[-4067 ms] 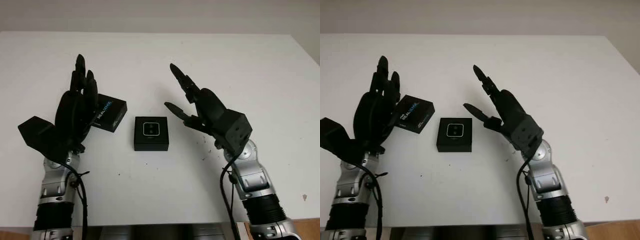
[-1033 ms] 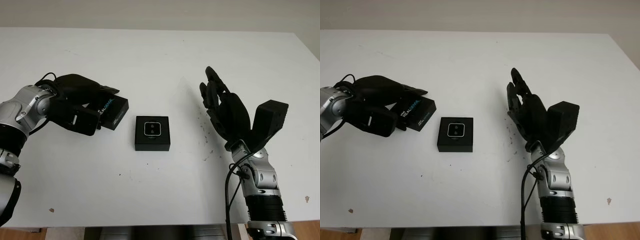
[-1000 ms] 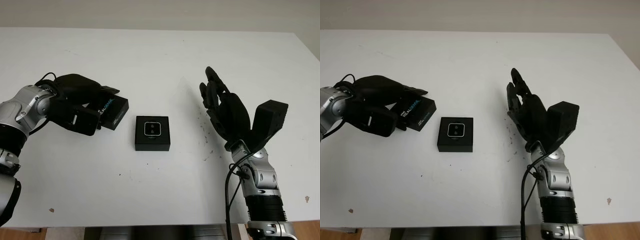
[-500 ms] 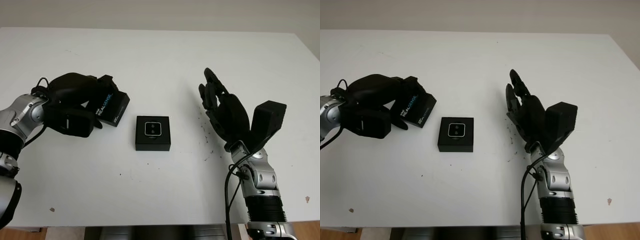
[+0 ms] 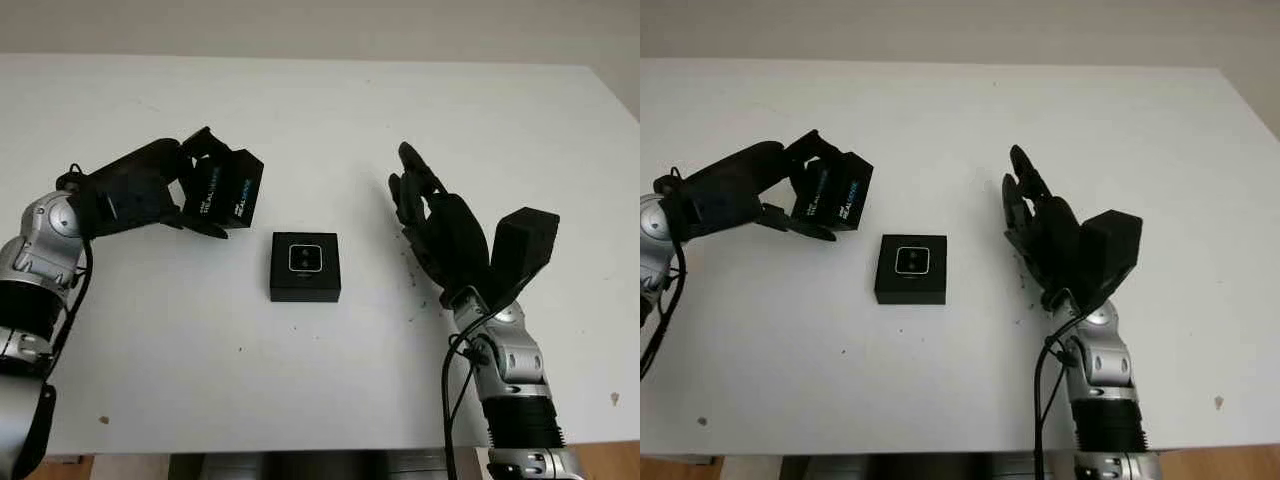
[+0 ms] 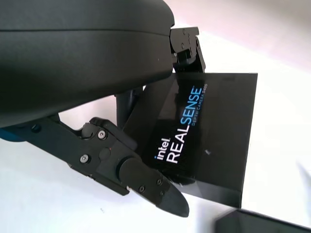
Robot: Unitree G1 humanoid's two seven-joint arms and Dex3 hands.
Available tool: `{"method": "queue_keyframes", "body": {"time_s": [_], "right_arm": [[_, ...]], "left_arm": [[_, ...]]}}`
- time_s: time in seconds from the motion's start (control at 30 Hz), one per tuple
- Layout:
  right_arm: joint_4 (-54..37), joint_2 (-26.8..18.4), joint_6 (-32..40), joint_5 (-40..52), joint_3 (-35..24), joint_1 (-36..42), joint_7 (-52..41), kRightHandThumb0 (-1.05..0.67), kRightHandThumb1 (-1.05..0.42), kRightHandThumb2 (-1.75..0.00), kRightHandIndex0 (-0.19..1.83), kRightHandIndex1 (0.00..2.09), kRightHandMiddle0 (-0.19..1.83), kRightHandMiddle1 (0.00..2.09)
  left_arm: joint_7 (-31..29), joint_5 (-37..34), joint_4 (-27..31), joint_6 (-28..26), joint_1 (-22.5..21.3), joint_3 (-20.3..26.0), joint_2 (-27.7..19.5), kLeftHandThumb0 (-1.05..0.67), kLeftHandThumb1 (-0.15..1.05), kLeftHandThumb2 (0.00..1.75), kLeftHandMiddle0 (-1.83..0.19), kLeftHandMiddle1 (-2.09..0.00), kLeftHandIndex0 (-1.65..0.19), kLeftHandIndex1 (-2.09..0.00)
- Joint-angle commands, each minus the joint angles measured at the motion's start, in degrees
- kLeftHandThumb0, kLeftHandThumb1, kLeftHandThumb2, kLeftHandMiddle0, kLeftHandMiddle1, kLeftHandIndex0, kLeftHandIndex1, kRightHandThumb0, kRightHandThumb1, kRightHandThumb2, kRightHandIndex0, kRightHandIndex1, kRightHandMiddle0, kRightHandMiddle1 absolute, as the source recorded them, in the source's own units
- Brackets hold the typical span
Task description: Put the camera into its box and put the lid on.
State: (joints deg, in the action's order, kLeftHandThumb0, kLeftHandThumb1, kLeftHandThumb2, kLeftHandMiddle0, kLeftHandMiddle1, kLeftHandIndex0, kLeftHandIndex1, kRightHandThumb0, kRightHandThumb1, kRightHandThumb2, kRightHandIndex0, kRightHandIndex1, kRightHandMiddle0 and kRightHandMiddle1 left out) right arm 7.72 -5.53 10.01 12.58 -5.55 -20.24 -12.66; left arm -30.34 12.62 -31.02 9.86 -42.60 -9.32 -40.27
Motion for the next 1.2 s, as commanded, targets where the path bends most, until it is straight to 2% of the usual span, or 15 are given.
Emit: {"method": "queue_keyframes", "body": {"time_s": [0.0, 0.17, 0.27, 0.4, 0.6, 0.83, 1.03, 1.17], "right_arm": [[-1.79, 0.65, -0.53, 0.37, -0.02, 0.62, 0.39, -0.60, -1.05, -0.55, -0.02, 0.06, 0.04, 0.07], [-2.06, 1.60, -0.96, -0.01, 0.35, 1.11, 1.01, -0.60, -1.05, -0.53, 0.00, 0.07, 0.05, 0.08], [-2.02, 1.96, -1.33, -0.51, 0.67, 1.23, 1.51, -0.61, -1.05, -0.52, 0.01, 0.07, 0.08, 0.10], [-1.73, 2.22, -2.24, -0.73, 0.88, 1.35, 1.54, -0.61, -1.05, -0.52, 0.02, 0.07, 0.09, 0.11], [-2.10, 2.66, -1.70, -0.29, 0.90, 1.57, 1.57, -0.61, -1.05, -0.51, 0.02, 0.07, 0.08, 0.11], [-1.63, 3.19, -2.59, -0.99, 1.56, 1.50, 1.72, -0.61, -1.05, -0.51, 0.01, 0.06, 0.07, 0.11], [-1.07, 3.36, -3.39, -0.81, 1.72, 1.48, 1.61, -0.61, -1.05, -0.51, 0.01, 0.06, 0.06, 0.12], [-0.87, 3.32, -3.44, -0.69, 1.69, 1.52, 1.61, -0.61, -1.05, -0.50, 0.01, 0.06, 0.05, 0.12]], "left_arm": [[-1.91, -0.65, 7.85, -5.23, 1.73, 1.34, -0.62, -0.43, 1.05, 0.13, -0.15, -2.09, -0.04, -1.57], [-5.62, 0.11, 21.32, -19.10, 3.88, 1.83, -0.84, -0.45, 1.05, 0.21, -0.33, -2.08, -0.07, -1.74], [-7.27, 1.73, 27.40, -24.23, 4.76, 1.14, -1.53, -0.41, 1.05, 0.22, -0.33, -2.07, -0.06, -1.79], [-9.74, 4.69, 33.85, -30.43, 5.42, -0.10, -2.28, -0.33, 1.05, 0.23, -0.26, -2.00, -0.04, -1.72], [-13.50, 7.28, 37.44, -32.47, 5.44, -1.64, -3.95, -0.27, 1.05, 0.26, -0.24, -2.08, -0.06, -1.78], [-16.22, 9.14, 38.17, -33.24, 4.79, -2.50, -4.73, -0.25, 1.05, 0.24, -0.31, -2.09, -0.07, -1.88], [-17.06, 8.30, 38.39, -32.85, 5.56, -2.56, -3.84, -0.27, 1.05, 0.25, -0.15, -1.97, -0.05, -1.82], [-16.73, 6.47, 38.57, -34.44, 6.16, -2.38, -2.27, -0.25, 1.05, 0.25, -0.29, -2.09, -0.01, -1.89]]}}
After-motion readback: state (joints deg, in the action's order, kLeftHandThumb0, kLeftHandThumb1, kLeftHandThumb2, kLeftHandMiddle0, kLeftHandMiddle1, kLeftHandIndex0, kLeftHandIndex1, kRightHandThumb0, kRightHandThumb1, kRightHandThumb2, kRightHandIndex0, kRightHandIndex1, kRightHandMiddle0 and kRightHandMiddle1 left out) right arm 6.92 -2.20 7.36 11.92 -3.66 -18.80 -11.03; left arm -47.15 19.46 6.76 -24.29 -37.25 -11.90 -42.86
